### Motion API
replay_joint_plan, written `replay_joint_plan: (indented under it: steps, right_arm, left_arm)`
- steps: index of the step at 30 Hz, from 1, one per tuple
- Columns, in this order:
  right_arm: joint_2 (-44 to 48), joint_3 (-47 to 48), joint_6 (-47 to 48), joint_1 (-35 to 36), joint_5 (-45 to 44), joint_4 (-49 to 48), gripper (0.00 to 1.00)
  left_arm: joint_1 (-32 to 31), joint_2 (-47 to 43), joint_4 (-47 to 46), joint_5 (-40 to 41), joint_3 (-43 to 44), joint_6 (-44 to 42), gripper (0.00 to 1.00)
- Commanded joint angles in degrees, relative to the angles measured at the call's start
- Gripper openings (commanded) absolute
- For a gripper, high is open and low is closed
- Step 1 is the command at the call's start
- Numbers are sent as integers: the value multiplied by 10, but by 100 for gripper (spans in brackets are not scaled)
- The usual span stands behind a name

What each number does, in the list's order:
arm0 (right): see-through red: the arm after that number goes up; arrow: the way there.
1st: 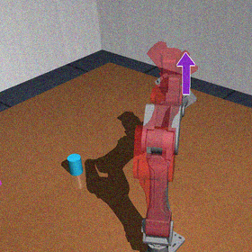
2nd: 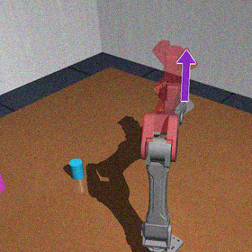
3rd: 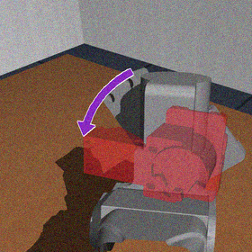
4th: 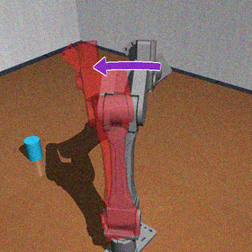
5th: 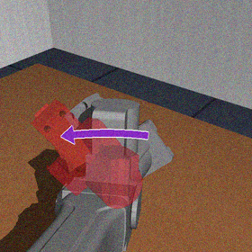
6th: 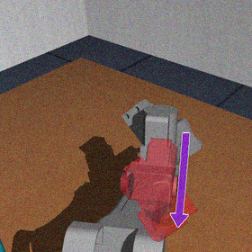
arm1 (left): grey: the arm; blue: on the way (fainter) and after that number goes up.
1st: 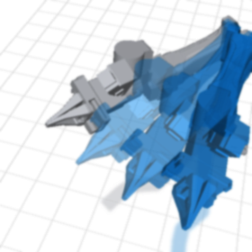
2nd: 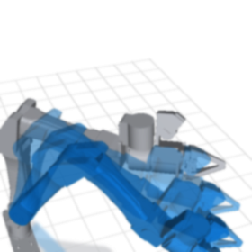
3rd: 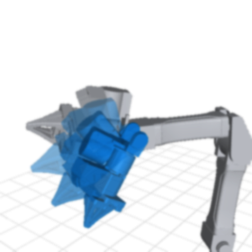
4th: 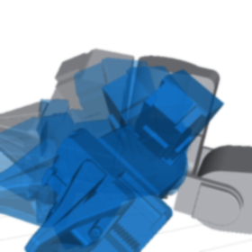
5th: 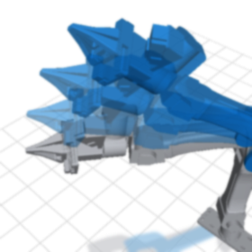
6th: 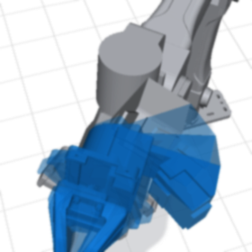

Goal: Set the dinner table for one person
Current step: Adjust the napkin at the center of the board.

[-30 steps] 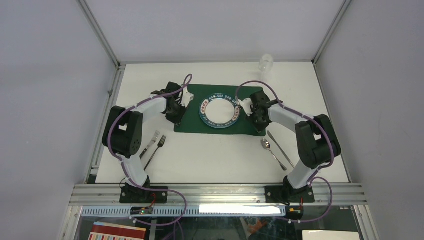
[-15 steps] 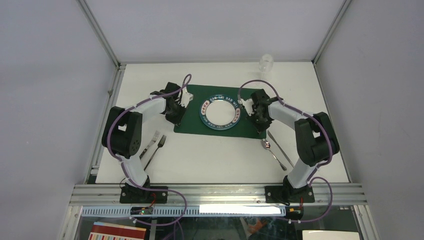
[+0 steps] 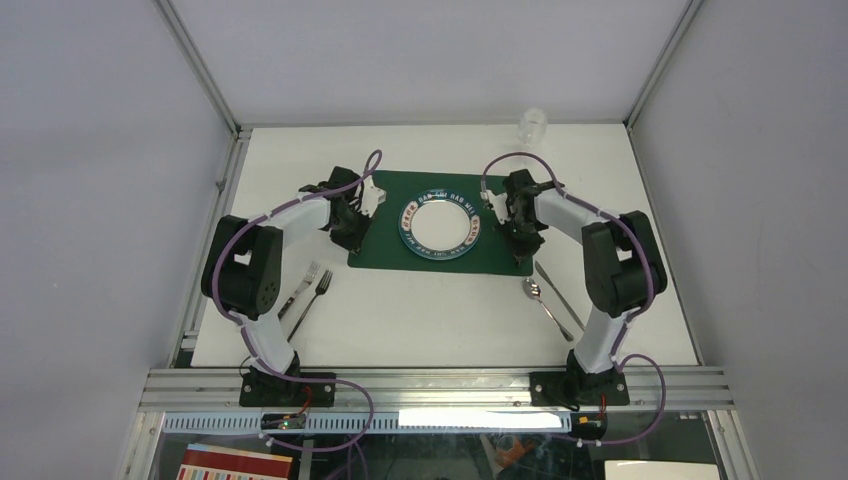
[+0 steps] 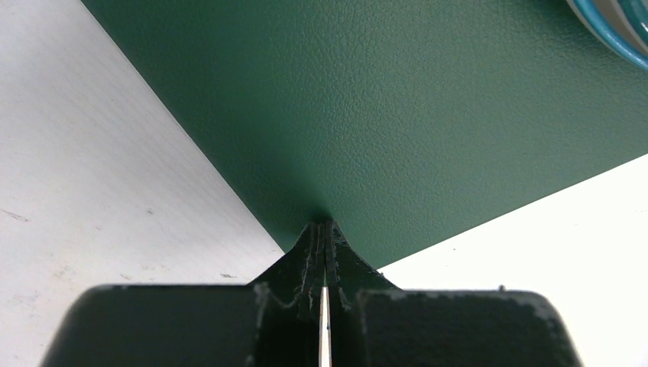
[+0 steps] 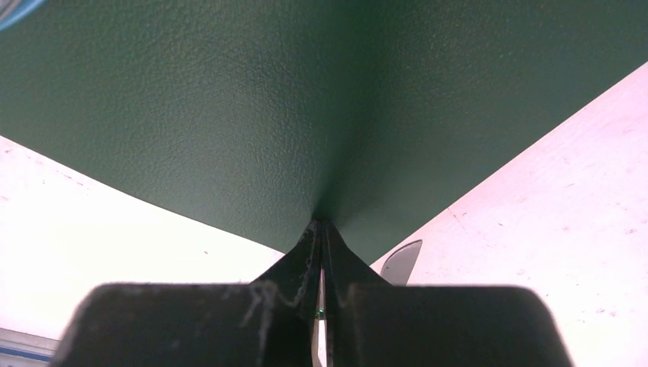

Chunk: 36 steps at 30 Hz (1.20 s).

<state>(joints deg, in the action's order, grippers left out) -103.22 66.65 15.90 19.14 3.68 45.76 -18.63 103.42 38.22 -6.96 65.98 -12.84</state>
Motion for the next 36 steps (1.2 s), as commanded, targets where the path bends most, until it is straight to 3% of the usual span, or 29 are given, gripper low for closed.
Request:
replay_joint_plan:
  steps: [1, 19, 28, 29, 33, 36]
  right_arm:
    - [-32, 21, -12, -7, -11, -52, 0]
    - [-62, 72, -27, -40, -9, -45, 0]
    - [-16, 62, -15, -40, 22, -42, 2]
    - [-9, 65, -13, -40, 27, -39, 5]
    - [22, 92, -8, -40, 30, -22, 13]
    - [37, 132, -4, -40, 35, 9, 16]
  left_arm:
    - [4, -6, 44, -20, -28, 5, 0]
    - [6, -7, 45, -23, -25, 5, 0]
    - [7, -13, 45, -9, -15, 9, 0]
    - [8, -20, 45, -4, -10, 8, 3]
    - [8, -58, 64, 27, 33, -9, 35]
    - [9, -68, 124, 45, 103, -17, 48]
